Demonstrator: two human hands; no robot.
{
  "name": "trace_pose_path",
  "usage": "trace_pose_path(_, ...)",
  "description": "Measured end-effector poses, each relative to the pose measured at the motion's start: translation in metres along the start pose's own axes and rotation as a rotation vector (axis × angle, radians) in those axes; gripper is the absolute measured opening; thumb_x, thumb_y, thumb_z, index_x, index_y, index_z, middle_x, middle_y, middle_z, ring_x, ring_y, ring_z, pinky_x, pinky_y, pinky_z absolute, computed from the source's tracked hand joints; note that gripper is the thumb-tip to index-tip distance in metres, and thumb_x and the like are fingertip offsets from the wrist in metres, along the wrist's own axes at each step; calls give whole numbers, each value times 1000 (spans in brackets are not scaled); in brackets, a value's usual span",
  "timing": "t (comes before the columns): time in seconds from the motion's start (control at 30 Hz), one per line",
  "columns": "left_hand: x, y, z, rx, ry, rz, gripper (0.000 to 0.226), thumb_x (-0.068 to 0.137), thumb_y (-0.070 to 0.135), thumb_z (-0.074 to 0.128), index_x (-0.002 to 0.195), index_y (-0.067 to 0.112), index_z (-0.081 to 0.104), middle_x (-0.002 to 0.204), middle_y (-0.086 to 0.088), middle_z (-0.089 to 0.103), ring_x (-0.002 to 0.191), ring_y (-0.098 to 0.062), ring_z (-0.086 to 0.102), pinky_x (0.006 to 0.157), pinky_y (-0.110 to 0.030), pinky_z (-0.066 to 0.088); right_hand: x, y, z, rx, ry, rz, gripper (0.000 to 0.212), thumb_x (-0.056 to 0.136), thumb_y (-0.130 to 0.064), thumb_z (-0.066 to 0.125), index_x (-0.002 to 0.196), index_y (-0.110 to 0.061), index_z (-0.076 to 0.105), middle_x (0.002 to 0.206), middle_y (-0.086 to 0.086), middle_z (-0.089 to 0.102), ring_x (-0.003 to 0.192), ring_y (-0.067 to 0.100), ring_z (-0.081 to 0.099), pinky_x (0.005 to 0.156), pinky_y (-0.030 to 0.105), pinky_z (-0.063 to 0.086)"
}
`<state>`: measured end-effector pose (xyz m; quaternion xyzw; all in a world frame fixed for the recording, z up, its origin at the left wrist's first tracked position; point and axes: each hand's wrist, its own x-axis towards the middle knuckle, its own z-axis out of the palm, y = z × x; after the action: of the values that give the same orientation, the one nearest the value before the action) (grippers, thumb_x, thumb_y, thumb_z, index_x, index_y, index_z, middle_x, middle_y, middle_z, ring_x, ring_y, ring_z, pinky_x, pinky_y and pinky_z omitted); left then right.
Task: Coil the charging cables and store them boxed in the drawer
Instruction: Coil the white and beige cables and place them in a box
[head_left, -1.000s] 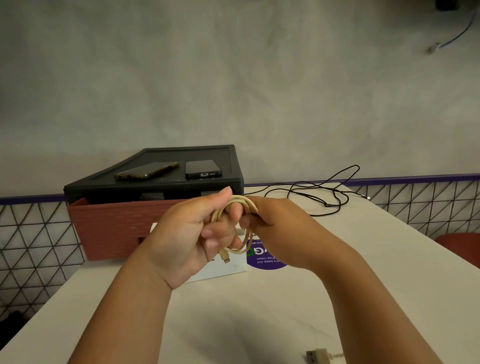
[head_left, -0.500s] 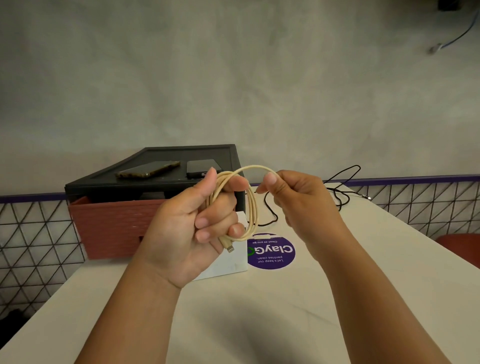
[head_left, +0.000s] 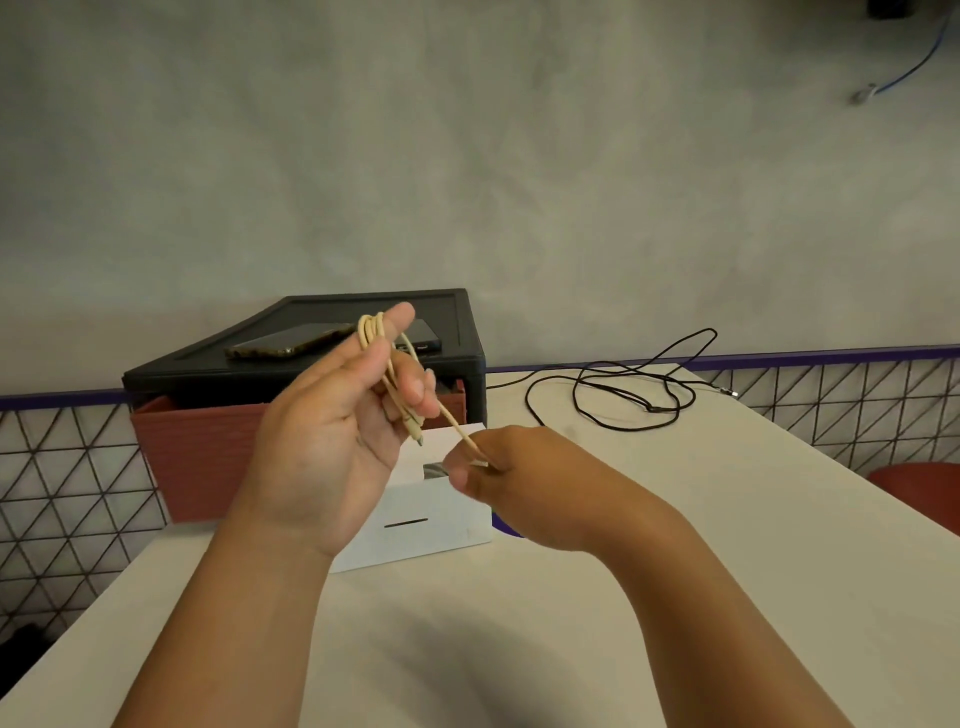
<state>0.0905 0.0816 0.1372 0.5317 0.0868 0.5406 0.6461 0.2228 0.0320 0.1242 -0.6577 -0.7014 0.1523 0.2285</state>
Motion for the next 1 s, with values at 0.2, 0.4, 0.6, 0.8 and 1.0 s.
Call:
trace_pose_path(0.2,0,-1,2,185,8,80,33,98,8,31,129,13,41,57,5,61,61,-7,64,72,-23,53,-2,-14,11,-62,12,-38,25,98,-31,41,118,-25,56,117,1,59,91,16,50,79,30,43)
trace_pose_path(0.4,0,-1,0,389,60,74,58,99,6,33,65,29,73,88,-4,70,108,-18,62,93,-35,46,-6,-19,9,-113,50,-62,20,98,-26,42,109,-25,59,112,0,61,90,16,52,79,31,46)
trace_pose_path(0.6,-1,-5,-2,864,-8,42,30,99,8,35,88,17,61,70,30,65,84,34,43,83,-9,34,-7,-23,2,-230,118,-174,18,97,-28,46,87,-19,58,72,-4,54,59,10,43,52,21,32)
trace_pose_path(0.8,0,-8,-9,908,-40,-79,30,99,15,38,81,36,49,66,12,63,69,3,59,67,-18,42,-9,-19,-6,-152,264,-199,21,87,-33,62,69,-22,58,56,-8,50,55,8,44,50,21,32)
trace_pose_path(1.0,-4,-12,-5,825,-205,-248,51,93,45,32,55,24,58,43,5,40,45,-7,39,68,-28,49,-15,-9,-23,210,420,-229,22,79,-24,73,65,-19,56,40,-23,48,43,-5,47,44,7,32)
